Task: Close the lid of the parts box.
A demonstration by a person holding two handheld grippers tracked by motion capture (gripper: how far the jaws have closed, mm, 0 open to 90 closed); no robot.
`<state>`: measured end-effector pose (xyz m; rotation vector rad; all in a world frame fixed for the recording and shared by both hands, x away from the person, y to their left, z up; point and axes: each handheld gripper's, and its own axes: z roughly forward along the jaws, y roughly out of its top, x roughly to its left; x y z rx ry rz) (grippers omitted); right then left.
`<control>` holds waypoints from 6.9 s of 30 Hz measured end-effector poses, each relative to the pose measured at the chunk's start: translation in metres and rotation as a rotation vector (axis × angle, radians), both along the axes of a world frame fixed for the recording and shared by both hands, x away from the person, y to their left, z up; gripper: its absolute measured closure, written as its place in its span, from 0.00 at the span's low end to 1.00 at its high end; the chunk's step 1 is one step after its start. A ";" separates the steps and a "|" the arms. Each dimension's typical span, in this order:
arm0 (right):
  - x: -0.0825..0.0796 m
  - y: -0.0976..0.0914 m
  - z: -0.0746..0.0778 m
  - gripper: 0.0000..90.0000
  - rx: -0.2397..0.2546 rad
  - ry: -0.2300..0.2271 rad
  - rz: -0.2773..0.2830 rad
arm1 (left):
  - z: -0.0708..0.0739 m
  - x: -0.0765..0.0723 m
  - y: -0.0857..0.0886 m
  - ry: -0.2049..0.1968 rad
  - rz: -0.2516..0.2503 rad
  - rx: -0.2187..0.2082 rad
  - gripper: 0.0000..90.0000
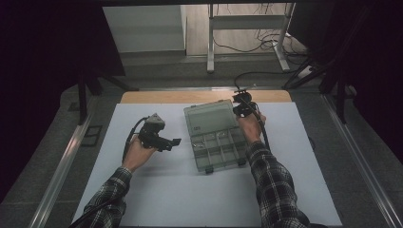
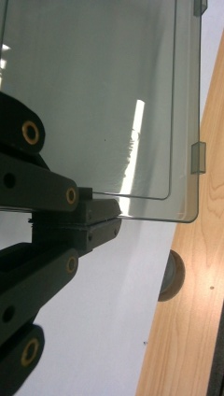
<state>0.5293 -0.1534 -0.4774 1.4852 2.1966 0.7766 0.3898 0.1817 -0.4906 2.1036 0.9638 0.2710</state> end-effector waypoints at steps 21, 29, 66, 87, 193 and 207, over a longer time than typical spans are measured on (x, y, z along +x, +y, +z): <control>-0.013 -0.005 0.009 0.99 0.038 -0.062 -0.001 | -0.008 0.020 0.009 0.023 0.025 -0.034 0.13; -0.017 -0.007 0.010 0.99 0.048 -0.083 0.001 | -0.017 0.034 0.007 0.036 0.030 -0.070 0.54; -0.030 -0.010 0.019 0.99 0.084 -0.121 0.006 | -0.034 0.077 -0.039 0.045 0.094 -0.095 0.99; -0.037 -0.016 0.022 0.98 0.110 -0.122 0.025 | -0.019 0.081 -0.037 0.016 0.100 -0.143 0.99; -0.107 -0.044 0.083 0.99 0.181 -0.107 0.252 | 0.024 0.015 -0.052 -0.028 -0.076 -0.182 0.93; -0.132 -0.060 0.051 0.98 0.179 -0.058 0.266 | 0.033 -0.012 -0.058 -0.019 -0.080 -0.195 0.93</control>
